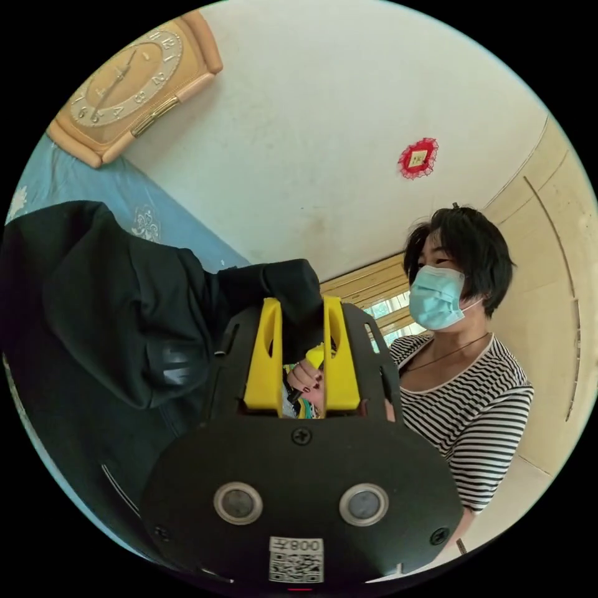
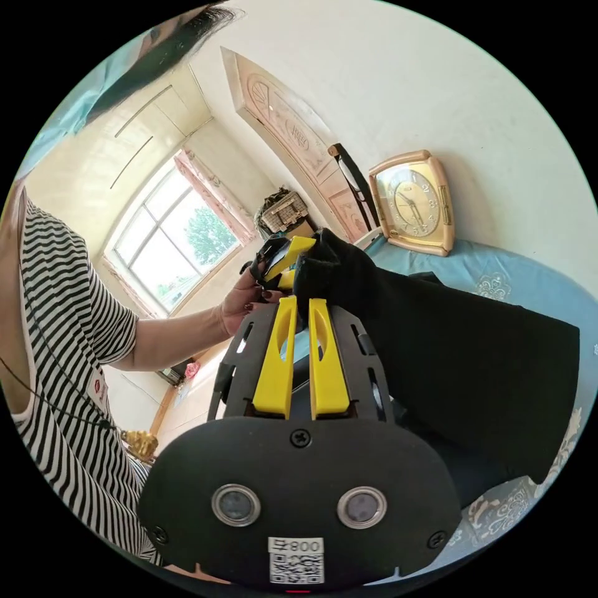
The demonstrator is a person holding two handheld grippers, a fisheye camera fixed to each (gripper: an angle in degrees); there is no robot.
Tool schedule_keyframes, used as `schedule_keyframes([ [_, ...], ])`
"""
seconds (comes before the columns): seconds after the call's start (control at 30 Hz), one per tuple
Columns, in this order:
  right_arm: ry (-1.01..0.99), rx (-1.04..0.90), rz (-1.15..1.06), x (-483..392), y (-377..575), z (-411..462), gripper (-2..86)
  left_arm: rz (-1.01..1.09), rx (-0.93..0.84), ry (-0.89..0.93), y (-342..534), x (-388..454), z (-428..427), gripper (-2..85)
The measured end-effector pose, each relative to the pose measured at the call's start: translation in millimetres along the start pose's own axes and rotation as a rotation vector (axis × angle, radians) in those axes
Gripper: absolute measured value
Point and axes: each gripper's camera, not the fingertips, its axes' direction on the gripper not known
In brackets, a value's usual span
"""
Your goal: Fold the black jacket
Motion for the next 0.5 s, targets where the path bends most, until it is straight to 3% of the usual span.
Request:
schedule_keyframes([
  [0.27,-0.101,-0.165,0.055,-1,-26,122,2.9,-0.285,0.309,-0.086,89,-49,-107,17.7],
  [0.5,-0.015,-0.263,0.066,-21,-28,180,2.9,-0.383,0.319,-0.268,128,-46,-124,19.6],
])
